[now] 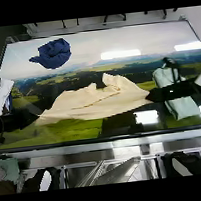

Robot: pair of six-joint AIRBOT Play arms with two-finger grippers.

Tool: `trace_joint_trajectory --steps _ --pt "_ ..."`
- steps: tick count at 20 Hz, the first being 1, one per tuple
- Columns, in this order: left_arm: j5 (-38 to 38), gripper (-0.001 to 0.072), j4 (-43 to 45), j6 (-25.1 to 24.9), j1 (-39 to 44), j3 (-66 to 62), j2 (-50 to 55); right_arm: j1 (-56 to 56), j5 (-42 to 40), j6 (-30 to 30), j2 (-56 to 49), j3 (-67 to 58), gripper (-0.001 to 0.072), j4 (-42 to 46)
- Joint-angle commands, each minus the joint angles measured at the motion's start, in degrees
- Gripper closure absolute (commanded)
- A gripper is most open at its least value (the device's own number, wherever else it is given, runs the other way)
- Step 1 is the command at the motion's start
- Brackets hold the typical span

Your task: Fold the shirts.

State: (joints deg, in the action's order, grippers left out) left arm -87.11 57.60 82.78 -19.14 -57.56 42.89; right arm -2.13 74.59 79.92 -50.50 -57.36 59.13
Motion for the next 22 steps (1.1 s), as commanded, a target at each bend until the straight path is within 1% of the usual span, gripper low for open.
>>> trace_joint_trajectory --steps 1,2,4,6,9,10,12,14,18,20,21,22 --pt "-3.0 0.0689 -0.2 3.0 2.9 -13.9 -6.5 0.0 0.3 7.0 14.8 -7.1 0.0694 8.8" --pt "-3.2 0.0690 0.8 3.3 2.8 -18.6 -7.7 0.0 0.8 7.4 16.9 -10.8 0.0694 11.2" --pt "-4.7 0.0690 7.7 3.3 2.8 -31.0 -8.0 0.0 2.8 7.4 18.8 -19.9 0.0694 15.4" --pt "-8.6 0.0690 13.6 3.2 3.0 -45.0 -4.4 0.0 5.2 7.3 17.8 -30.2 0.0694 17.9" --pt "-11.7 0.0690 15.2 3.5 6.6 -67.0 3.9 -0.2 7.2 7.3 14.5 -44.0 0.0694 18.3" --pt "-12.7 0.0690 15.5 4.4 7.9 -73.9 6.8 -0.2 7.4 7.3 13.3 -48.2 0.0694 18.4" --pt "-14.2 0.0690 16.4 5.6 9.8 -83.4 11.5 -0.3 7.4 6.3 10.2 -56.6 0.0694 18.5" --pt "-14.2 0.0691 16.4 5.8 11.1 -88.4 14.6 -0.3 8.7 5.8 7.5 -61.9 0.0694 19.3" --pt "-12.5 0.0691 16.0 5.9 11.2 -91.4 19.3 -0.3 9.9 5.9 4.1 -62.5 0.0694 20.1" --pt "-11.0 0.0690 14.3 5.8 11.2 -89.8 18.6 -0.3 9.8 5.8 3.3 -62.5 0.0694 20.4" --pt "-9.5 0.0691 13.2 5.4 11.2 -86.5 16.5 -0.3 9.9 5.8 3.2 -62.5 0.0694 20.4" --pt "-8.3 0.0691 12.9 3.9 11.2 -82.5 14.1 -0.3 10.0 5.8 3.6 -62.5 0.0694 20.4"
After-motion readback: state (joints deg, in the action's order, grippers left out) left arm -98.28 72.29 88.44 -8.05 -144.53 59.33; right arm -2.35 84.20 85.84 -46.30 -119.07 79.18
